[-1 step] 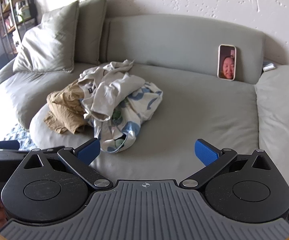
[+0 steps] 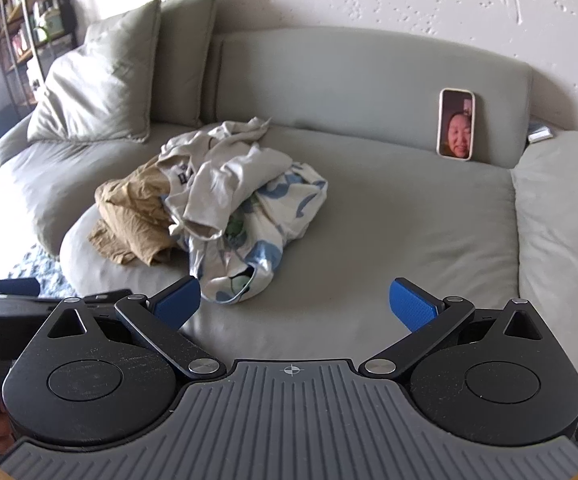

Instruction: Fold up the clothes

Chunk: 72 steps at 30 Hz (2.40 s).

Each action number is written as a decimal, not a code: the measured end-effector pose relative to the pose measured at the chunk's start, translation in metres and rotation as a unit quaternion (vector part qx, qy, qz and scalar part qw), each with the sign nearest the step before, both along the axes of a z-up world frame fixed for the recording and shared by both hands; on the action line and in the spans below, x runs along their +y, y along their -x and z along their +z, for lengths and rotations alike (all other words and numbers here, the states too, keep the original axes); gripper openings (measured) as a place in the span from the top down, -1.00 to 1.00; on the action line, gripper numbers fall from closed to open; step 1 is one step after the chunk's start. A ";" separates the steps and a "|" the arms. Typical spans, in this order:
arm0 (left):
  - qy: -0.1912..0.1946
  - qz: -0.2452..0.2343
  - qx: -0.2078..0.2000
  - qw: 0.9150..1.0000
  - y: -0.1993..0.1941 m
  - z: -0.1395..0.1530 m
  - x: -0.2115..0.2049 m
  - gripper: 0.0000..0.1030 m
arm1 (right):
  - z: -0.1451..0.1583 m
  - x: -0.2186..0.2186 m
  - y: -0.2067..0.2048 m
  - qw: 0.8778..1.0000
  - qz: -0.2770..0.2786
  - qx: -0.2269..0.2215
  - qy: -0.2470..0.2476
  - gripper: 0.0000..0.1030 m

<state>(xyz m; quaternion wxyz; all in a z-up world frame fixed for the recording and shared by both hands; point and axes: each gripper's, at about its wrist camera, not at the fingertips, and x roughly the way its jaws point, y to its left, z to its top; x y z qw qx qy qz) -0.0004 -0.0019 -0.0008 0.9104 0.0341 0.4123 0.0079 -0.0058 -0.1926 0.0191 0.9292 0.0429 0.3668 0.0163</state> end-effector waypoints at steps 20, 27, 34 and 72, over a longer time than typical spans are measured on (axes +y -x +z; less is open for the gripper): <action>0.014 0.007 0.010 1.000 -0.005 -0.010 0.004 -0.98 | -0.009 0.005 -0.004 1.000 0.004 0.019 0.001 -1.00; 0.014 0.006 0.013 1.000 -0.004 -0.012 0.004 -0.98 | -0.011 0.006 -0.005 1.000 0.004 0.025 0.002 -1.00; 0.012 0.005 0.012 1.000 -0.004 -0.013 0.004 -0.98 | -0.011 0.006 -0.004 1.000 0.004 0.025 0.002 -1.00; 0.022 0.015 0.025 0.999 -0.011 -0.026 0.015 -0.98 | -0.020 0.014 -0.015 1.000 0.010 0.025 0.014 -1.00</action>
